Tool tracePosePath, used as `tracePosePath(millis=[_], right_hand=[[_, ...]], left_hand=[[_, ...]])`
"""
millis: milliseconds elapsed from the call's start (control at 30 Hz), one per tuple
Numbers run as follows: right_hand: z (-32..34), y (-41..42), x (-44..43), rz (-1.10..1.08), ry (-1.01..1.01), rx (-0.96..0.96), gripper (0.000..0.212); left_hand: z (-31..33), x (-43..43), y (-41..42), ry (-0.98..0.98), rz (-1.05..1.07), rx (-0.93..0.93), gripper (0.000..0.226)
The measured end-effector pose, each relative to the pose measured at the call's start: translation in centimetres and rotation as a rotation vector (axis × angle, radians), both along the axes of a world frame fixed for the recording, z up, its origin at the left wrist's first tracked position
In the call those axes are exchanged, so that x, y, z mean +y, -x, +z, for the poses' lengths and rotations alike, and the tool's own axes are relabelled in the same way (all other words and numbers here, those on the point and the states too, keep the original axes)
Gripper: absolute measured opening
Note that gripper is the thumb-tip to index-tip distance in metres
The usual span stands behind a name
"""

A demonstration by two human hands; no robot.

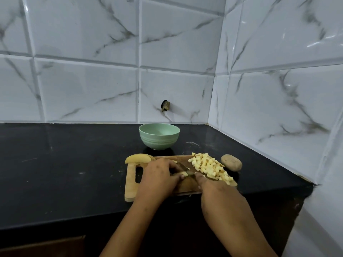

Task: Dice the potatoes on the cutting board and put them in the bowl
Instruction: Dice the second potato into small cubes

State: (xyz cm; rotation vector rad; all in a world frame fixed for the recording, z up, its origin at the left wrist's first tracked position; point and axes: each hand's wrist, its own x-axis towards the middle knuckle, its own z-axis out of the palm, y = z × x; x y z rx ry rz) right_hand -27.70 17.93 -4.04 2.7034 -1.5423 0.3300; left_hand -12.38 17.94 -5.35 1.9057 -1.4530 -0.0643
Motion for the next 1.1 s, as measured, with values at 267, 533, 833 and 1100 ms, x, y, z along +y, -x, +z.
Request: tracePosePath(millis=[267,533,833,1100], right_hand=[[-0.7,-0.9,0.9,-0.019,-0.028,0.080,0.069],[0.3,-0.9,1.0,-0.023,-0.037,0.074,0.070],[-0.3,-1.9,0.8,-0.004,-0.005,0.043,0.065],[0.2,-1.4,1.7,-0.015,-0.064,0.095,0.072]], left_hand=[[-0.1,-0.1,0.0,0.012,0.002,0.020,0.015],[0.0,0.1,-0.4,0.001,-0.029,0.056,0.019],[-0.2,0.2,-0.3,0.051,0.013,0.049,0.013],[0.0,0.2,-0.3,0.029,0.041,0.074,0.008]])
